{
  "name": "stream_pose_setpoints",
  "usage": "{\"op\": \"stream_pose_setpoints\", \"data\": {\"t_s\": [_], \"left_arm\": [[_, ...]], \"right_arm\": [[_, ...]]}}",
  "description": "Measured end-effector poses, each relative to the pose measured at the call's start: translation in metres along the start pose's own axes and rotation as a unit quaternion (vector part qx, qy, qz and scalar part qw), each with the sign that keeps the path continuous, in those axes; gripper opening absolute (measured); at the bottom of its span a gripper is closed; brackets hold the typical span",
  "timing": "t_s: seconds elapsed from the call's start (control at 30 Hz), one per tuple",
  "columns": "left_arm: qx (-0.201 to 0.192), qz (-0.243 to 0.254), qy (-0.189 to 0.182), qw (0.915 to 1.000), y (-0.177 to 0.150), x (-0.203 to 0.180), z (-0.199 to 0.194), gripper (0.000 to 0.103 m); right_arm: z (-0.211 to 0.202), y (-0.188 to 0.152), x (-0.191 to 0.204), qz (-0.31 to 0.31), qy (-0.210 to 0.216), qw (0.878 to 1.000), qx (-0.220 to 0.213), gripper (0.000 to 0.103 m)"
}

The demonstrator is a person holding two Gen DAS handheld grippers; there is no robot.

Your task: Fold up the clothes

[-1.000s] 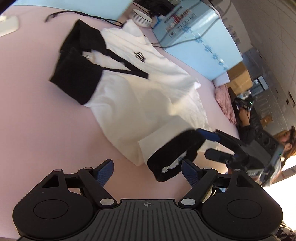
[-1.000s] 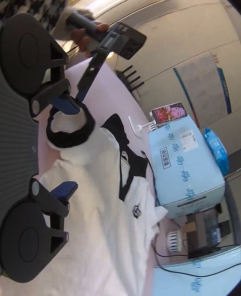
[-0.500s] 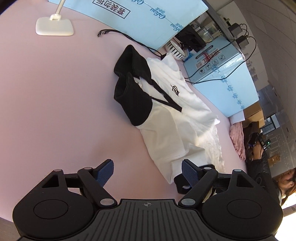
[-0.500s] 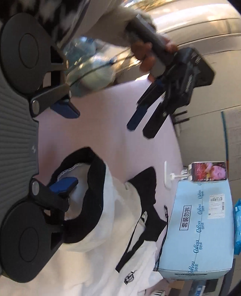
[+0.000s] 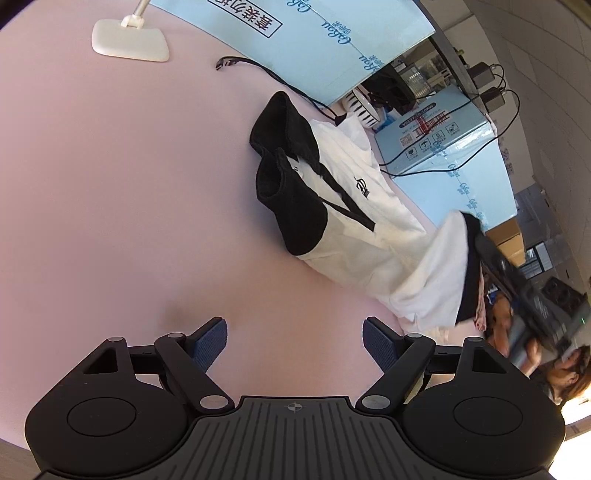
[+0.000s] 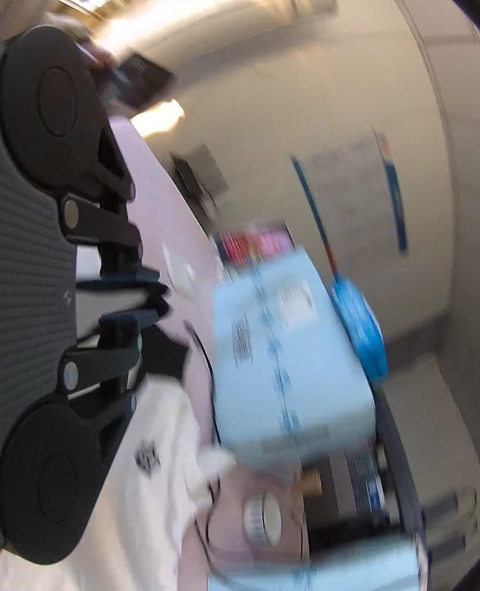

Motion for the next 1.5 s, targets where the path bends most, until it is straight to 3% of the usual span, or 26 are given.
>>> {"op": "stream_pose_setpoints", "data": {"t_s": [0.07,0.17,0.3,0.37,0.5,0.57,0.6,0.63,0.73,0.87,1.0,1.07,1.13,1.2,1.23,1.27,1.33,1.43,1.5], "left_arm": [[0.003,0.002,0.003,1.0000,0.003,0.001,0.003,0.083],[-0.001,0.014,0.018,0.9997,0.011,0.001,0.007,0.084],[-0.010,0.033,0.023,0.9991,0.029,-0.003,0.022,0.085],[-0.020,0.016,0.025,0.9994,0.039,0.000,0.033,0.085],[-0.062,-0.004,0.032,0.9975,0.057,0.003,0.051,0.083],[-0.055,0.021,0.045,0.9973,0.061,-0.005,0.064,0.057],[-0.041,0.021,0.047,0.9978,0.062,-0.007,0.071,0.029],[-0.029,0.022,0.048,0.9982,0.063,-0.008,0.078,0.012],[-0.023,0.032,0.049,0.9980,0.069,-0.012,0.074,0.007],[-0.048,0.038,0.042,0.9972,0.088,-0.014,0.033,0.007],[-0.043,-0.043,0.065,0.9960,0.106,0.021,0.016,0.015],[-0.056,-0.078,0.106,0.9898,0.109,0.035,0.009,0.028],[-0.093,-0.066,0.122,0.9860,0.107,0.034,-0.007,0.051],[-0.129,-0.017,0.083,0.9880,0.096,0.018,-0.029,0.057],[-0.127,0.012,0.061,0.9900,0.092,0.008,-0.032,0.063],[-0.099,0.049,0.031,0.9934,0.083,-0.008,-0.026,0.067],[-0.042,0.120,-0.024,0.9916,0.066,-0.040,-0.013,0.074],[0.032,0.179,-0.013,0.9832,0.045,-0.068,0.036,0.074],[0.051,0.222,0.017,0.9735,0.035,-0.073,0.065,0.074]], "right_arm": [[0.001,-0.004,-0.023,0.038,-0.030,0.999,0.012,0.078],[-0.020,-0.012,-0.047,0.090,0.053,0.994,0.017,0.082],[-0.033,-0.040,-0.038,0.012,0.106,0.990,0.097,0.083],[-0.041,-0.063,-0.020,-0.040,0.122,0.985,0.116,0.083],[-0.056,-0.090,0.012,-0.119,0.112,0.985,0.056,0.080],[-0.055,-0.101,0.025,-0.155,0.131,0.977,0.061,0.057],[-0.051,-0.105,0.029,-0.169,0.119,0.976,0.076,0.026],[-0.047,-0.110,0.032,-0.182,0.108,0.973,0.090,0.007],[-0.054,-0.107,0.027,-0.189,0.107,0.972,0.086,0.006],[-0.082,-0.089,0.001,-0.148,0.128,0.978,0.073,0.006],[-0.067,-0.109,-0.008,-0.136,0.118,0.973,0.144,0.008],[-0.073,-0.112,-0.008,-0.137,0.122,0.975,0.125,0.021],[-0.080,-0.104,-0.012,-0.107,0.128,0.979,0.120,0.059],[-0.090,-0.093,-0.018,-0.079,0.135,0.983,0.094,0.070],[-0.092,-0.089,-0.021,-0.069,0.137,0.985,0.083,0.070],[-0.090,-0.085,-0.023,-0.061,0.131,0.986,0.082,0.070],[-0.076,-0.077,-0.025,-0.035,0.115,0.988,0.091,0.070],[-0.045,-0.072,-0.027,0.024,0.107,0.987,0.117,0.067],[-0.028,-0.073,-0.024,0.051,0.117,0.984,0.126,0.062]]}}
Point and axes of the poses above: each gripper's, at about its wrist camera, not at the fingertips, and z roughly the way its jaws point, x to its left, y to its top, the point moved 2 cm from there along z, roughly the way its jaws point, and after that the axes turned 9 degrees about -y, right-handed, at the moved point
